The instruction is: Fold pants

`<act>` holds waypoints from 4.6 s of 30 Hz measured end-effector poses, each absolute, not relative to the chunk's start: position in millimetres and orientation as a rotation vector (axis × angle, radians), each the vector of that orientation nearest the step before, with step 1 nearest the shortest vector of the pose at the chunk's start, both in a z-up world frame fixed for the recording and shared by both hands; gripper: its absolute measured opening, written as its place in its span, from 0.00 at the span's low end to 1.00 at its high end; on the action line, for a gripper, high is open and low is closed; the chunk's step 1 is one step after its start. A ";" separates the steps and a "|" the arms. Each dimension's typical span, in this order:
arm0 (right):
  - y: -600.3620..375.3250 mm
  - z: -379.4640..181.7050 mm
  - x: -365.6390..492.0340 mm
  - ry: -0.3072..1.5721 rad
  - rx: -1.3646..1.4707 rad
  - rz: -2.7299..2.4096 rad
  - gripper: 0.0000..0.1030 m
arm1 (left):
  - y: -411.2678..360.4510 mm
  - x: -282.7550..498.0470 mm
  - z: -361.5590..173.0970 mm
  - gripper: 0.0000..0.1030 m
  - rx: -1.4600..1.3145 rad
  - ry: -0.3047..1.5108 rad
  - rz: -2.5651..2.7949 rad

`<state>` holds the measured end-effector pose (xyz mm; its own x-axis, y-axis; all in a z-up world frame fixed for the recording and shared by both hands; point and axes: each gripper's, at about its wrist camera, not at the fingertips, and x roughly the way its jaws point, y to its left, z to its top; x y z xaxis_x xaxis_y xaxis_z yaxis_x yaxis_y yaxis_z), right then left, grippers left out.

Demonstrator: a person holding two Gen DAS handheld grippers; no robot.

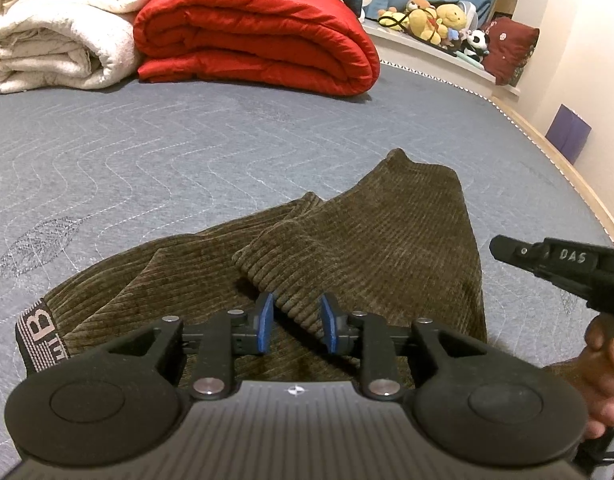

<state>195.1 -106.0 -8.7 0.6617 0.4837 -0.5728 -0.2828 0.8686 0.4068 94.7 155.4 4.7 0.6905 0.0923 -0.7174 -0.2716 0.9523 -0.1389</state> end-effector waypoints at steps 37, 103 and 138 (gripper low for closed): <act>-146.0 -82.7 225.9 1.042 0.607 0.208 0.56 | 157.8 101.4 0.4 0.41 -0.287 0.799 0.173; -83.9 -48.0 182.2 1.022 0.537 0.563 0.39 | 130.8 138.0 -32.7 0.82 0.023 0.819 0.064; -84.0 -44.0 183.3 0.995 0.536 0.558 0.42 | 125.6 138.1 -18.3 0.11 -0.003 0.728 0.060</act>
